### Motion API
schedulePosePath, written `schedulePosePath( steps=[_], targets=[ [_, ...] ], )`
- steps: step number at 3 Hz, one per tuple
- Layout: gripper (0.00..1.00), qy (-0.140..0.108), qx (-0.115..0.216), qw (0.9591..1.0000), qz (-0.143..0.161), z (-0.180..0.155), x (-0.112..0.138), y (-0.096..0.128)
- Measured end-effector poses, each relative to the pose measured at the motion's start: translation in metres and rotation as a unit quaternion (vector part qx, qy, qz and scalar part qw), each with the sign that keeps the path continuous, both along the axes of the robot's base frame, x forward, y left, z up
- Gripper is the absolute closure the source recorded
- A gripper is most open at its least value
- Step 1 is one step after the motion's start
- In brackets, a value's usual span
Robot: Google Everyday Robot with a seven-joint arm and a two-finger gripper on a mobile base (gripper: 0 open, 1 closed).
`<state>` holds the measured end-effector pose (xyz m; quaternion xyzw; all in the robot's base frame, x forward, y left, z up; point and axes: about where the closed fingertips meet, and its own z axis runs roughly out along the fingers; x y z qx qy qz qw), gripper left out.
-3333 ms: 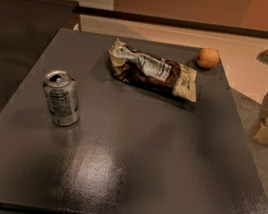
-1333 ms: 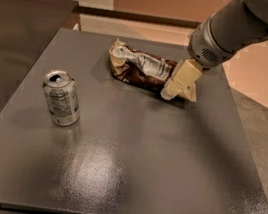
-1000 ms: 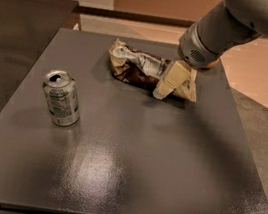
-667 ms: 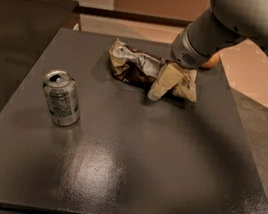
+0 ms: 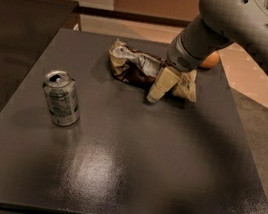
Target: Move brown chip bag near 7up can
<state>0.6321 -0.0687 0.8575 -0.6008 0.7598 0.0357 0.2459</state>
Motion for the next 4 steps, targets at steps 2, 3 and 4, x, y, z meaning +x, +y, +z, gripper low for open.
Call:
schedulePosePath(
  steps=[2,3,4],
  targets=[
    [0.42,-0.005,-0.008,0.9999,-0.012,0.005,0.004,-0.006],
    [0.64,-0.005,-0.012,0.9998,-0.017,0.010,0.002,-0.009],
    [0.88,-0.018,-0.004,0.9995,-0.027,0.028,-0.011,-0.007]
  ],
)
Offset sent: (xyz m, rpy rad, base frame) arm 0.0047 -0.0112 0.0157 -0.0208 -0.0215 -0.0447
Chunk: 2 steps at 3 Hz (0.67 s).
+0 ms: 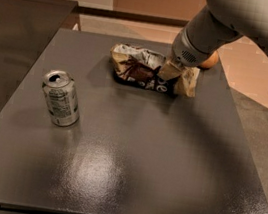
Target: Move brown chip bag near 7up can
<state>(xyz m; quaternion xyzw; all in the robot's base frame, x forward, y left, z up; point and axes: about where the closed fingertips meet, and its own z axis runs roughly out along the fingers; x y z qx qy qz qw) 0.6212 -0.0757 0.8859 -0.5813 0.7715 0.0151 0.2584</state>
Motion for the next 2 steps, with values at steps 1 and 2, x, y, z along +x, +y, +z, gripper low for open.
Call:
schedulePosePath(
  steps=[1,2],
  targets=[
    [1.00,0.008,0.007,0.9999,0.004,0.017,-0.030,0.015],
    [1.00,0.027,0.005,0.9995,0.014,0.023,-0.061,0.037]
  ],
)
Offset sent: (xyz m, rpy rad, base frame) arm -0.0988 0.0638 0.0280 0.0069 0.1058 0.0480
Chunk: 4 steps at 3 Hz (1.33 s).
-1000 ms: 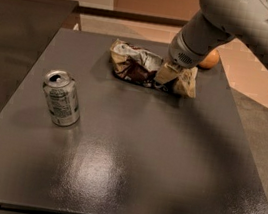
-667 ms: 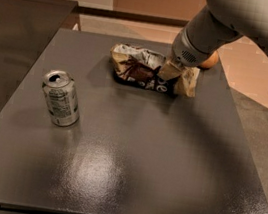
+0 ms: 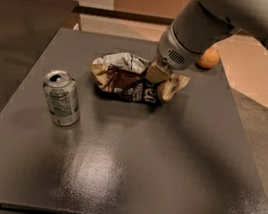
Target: Move brown chip bag near 7up can
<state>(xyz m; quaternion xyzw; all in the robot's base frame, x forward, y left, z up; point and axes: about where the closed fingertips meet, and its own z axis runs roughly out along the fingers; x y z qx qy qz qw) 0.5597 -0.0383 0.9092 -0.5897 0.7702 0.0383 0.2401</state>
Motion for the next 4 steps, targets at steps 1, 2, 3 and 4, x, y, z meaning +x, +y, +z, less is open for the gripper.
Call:
schedulePosePath(
  steps=[1,2,3,4],
  targets=[
    [1.00,0.017,-0.006,0.9998,0.009,-0.002,-0.022,0.019],
    [1.00,0.026,-0.012,0.9995,0.015,-0.006,-0.037,0.028],
    [0.82,0.030,-0.018,0.9992,0.021,-0.009,-0.048,0.033],
    [0.60,0.028,-0.018,0.9992,0.021,-0.007,-0.048,0.033]
  ],
)
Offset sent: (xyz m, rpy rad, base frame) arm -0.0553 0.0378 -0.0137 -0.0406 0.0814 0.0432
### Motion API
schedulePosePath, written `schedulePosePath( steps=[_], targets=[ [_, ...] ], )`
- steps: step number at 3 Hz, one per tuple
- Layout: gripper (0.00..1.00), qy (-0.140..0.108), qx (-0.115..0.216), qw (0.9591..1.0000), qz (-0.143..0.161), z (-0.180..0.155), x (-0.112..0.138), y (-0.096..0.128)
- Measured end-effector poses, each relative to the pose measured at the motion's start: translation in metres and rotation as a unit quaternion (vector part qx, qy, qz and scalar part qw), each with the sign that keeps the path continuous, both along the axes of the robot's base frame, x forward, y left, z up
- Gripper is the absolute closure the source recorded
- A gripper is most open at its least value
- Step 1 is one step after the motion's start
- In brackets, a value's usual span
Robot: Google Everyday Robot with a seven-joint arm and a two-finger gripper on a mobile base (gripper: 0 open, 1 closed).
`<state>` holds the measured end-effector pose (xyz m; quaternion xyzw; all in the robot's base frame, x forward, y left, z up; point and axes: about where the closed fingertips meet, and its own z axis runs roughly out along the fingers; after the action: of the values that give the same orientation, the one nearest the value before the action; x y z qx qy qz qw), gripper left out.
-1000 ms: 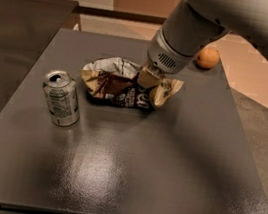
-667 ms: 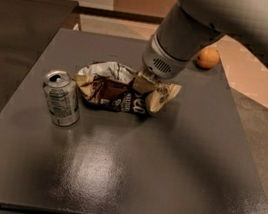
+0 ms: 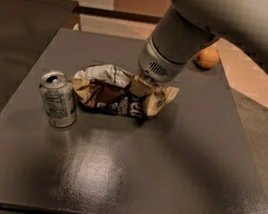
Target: Move brown chip bag near 7up can
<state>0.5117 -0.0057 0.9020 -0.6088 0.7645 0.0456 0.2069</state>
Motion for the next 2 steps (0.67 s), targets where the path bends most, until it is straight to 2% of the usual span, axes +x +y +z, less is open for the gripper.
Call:
schedulePosePath(
  steps=[2],
  targets=[
    [0.13,-0.003,0.000,1.0000,0.001,0.0032,-0.0019,0.0007]
  ],
)
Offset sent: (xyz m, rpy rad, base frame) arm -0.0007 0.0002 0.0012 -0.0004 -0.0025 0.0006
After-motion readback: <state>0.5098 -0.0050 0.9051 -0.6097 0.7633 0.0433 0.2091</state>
